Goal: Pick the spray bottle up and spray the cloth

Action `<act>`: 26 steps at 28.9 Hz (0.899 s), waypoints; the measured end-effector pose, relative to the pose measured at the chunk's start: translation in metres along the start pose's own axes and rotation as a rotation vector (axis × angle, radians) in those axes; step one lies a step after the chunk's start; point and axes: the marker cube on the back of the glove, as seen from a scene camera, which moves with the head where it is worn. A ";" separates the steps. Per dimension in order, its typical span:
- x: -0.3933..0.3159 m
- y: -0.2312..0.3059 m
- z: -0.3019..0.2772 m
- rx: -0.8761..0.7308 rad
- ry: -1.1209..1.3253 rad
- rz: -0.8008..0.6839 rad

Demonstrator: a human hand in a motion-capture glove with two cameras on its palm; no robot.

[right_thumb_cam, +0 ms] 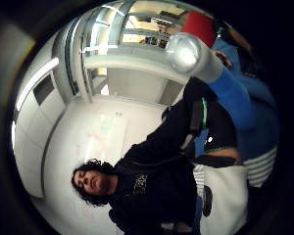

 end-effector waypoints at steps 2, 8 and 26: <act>-0.010 0.012 -0.006 -0.014 0.093 -0.043; -0.053 0.051 -0.019 -0.028 0.338 -0.152; -0.111 0.150 -0.052 -0.037 0.537 0.091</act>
